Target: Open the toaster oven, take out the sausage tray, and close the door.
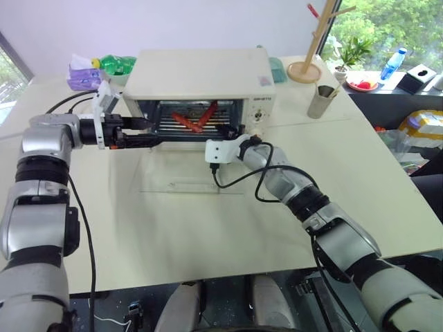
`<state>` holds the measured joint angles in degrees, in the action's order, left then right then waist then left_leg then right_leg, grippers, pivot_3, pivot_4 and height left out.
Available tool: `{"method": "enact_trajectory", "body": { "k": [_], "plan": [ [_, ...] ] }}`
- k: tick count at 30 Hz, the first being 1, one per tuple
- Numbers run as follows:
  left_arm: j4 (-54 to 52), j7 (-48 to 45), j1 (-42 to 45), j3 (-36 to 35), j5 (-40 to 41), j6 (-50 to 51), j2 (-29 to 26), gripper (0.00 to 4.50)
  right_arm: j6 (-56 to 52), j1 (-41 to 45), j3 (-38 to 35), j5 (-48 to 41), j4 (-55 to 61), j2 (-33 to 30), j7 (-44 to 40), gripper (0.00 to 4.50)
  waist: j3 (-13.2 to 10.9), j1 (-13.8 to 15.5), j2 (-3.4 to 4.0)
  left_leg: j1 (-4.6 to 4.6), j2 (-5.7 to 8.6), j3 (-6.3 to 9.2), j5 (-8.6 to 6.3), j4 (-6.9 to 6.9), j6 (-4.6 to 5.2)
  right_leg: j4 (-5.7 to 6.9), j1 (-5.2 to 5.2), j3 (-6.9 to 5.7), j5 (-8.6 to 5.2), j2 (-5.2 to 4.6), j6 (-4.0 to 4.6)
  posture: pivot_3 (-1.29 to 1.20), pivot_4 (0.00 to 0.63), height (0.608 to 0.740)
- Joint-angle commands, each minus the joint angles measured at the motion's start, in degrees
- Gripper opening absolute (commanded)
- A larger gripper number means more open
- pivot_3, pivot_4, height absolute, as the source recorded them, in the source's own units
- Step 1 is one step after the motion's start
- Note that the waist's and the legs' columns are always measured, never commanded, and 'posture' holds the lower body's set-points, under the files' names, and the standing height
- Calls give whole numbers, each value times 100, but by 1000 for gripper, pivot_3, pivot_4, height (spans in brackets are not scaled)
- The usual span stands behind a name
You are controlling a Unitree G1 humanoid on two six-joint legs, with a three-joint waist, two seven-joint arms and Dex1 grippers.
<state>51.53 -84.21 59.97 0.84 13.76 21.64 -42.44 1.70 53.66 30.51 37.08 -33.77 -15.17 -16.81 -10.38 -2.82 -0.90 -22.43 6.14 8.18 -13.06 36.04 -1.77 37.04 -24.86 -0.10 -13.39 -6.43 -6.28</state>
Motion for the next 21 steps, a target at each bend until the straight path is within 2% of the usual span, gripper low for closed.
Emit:
{"method": "enact_trajectory", "body": {
  "k": [1,18,21],
  "plan": [
    [-147,9,105,-160,25,-65,-73,4500,70,267,-83,15,-124,54,60,1850,0,-15,0,0,0,0,0,-1,0,0,-1,0,0,0,0,0,150,740],
    [-164,49,89,-163,28,-82,-49,4500,548,1148,84,112,-1884,607,510,1850,0,-132,0,0,-2,0,0,-2,-1,11,-8,6,0,3,0,0,150,740],
    [-150,51,88,-169,27,-94,-54,4500,638,1185,81,86,-2014,634,539,985,0,-133,0,0,-2,-1,1,-1,-2,11,-8,8,0,3,0,0,150,740]
  ]
}}
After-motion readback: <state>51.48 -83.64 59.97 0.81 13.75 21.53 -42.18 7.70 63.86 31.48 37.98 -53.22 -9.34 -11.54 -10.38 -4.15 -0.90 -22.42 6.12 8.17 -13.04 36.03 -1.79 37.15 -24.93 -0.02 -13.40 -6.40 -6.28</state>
